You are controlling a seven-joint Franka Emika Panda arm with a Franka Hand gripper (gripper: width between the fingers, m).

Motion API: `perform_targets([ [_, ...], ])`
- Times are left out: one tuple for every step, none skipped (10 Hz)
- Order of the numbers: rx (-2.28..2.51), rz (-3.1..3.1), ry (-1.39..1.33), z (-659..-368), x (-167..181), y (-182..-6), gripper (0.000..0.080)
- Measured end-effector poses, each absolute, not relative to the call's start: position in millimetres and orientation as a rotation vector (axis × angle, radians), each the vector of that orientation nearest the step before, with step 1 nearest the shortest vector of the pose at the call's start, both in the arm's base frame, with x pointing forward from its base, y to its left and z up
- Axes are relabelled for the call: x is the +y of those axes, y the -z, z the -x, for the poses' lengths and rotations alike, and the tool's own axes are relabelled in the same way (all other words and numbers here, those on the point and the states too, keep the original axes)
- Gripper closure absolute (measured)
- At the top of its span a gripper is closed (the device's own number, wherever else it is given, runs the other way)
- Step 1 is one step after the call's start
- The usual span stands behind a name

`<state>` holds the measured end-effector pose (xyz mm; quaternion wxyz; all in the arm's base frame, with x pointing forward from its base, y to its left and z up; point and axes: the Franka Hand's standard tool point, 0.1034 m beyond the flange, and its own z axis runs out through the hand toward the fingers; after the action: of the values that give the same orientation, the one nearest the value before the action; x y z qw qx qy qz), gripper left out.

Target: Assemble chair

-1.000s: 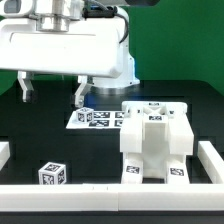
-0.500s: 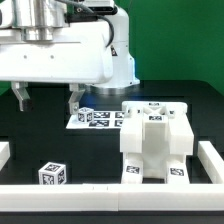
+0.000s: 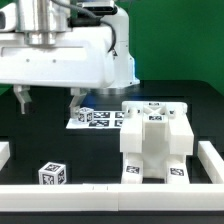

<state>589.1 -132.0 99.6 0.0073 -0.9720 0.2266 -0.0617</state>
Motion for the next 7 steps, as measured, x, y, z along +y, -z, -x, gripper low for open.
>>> perform_targets([
  [0.726,3.033,0.166,-590,-136,-93.5,0.0151],
  [0.766,3.006,0.119,-588,-139,-84.9,0.0151],
  [0.793,2.995,0.110,-590,-136,-79.1,0.0151],
  [0.819,2.989,0.114,-593,-128,-73.2,0.0151],
  [0.817,2.998,0.119,-595,-127,-65.2,0.0151],
  [0.817,3.010,0.125,-598,-126,-55.8,0.0151],
  [0.828,3.020,0.126,-597,-125,-46.6,0.0151],
])
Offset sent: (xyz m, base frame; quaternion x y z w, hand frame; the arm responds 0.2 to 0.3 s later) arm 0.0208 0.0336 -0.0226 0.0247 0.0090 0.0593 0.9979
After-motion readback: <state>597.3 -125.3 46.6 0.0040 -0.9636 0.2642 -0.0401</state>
